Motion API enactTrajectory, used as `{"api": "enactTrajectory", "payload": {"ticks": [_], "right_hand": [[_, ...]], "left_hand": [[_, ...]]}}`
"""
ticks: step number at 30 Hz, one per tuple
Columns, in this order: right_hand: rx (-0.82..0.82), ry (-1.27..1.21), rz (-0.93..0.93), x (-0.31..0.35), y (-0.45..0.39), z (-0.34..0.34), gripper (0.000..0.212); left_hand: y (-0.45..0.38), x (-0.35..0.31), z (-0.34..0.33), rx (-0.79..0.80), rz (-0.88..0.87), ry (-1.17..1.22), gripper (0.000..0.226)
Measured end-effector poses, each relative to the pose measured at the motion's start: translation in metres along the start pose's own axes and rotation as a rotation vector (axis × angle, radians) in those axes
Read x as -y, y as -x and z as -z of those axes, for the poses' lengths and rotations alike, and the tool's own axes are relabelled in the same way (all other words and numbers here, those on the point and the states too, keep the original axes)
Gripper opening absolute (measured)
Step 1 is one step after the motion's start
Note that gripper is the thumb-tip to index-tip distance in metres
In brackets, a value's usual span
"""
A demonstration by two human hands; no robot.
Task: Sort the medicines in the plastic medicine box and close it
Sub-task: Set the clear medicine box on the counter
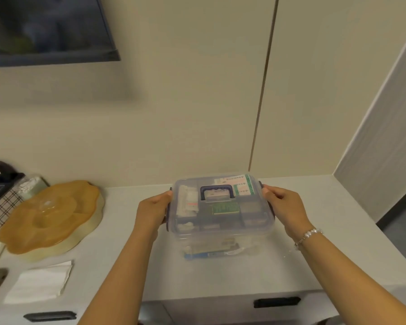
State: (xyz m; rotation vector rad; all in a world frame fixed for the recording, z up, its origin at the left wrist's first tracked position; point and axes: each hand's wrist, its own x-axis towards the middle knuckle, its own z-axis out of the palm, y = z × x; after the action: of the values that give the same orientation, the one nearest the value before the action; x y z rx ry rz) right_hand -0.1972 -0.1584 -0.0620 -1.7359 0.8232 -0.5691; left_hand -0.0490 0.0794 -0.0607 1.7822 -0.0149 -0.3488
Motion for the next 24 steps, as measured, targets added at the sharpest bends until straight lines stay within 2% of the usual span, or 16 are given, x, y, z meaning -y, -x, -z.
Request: {"api": "enactTrajectory", "payload": {"ticks": [2,4,7,12,17,21,24], "right_hand": [[-0.002,0.137,0.055,-0.0022,-0.0038,0.0005,0.025],[-0.021,0.317,0.124,-0.0027,-0.0058,-0.001,0.027],[-0.049,0.413,0.188,-0.0005,-0.0057,-0.0032,0.029],[-0.089,0.449,0.202,-0.0019,-0.0071,-0.003,0.041],[-0.084,0.388,0.197,-0.0041,-0.0042,-0.0023,0.037],[-0.084,0.317,0.071,-0.0035,-0.0075,-0.0004,0.028],[-0.044,0.334,0.068,0.0008,-0.0059,-0.0016,0.031]], "left_hand": [[-0.0026,-0.0025,0.0038,0.032,0.005,-0.028,0.025],[-0.0047,-0.0021,0.0042,0.014,-0.079,-0.114,0.034],[-0.0043,0.0015,0.0001,-0.055,-0.222,-0.256,0.041],[-0.0039,0.0029,-0.0038,-0.151,-0.308,-0.364,0.056],[-0.0037,0.0045,0.0001,-0.137,-0.247,-0.334,0.053],[-0.0034,0.0008,0.003,-0.135,-0.19,-0.182,0.04],[-0.001,-0.002,0.0037,-0.127,-0.267,-0.312,0.043]]}}
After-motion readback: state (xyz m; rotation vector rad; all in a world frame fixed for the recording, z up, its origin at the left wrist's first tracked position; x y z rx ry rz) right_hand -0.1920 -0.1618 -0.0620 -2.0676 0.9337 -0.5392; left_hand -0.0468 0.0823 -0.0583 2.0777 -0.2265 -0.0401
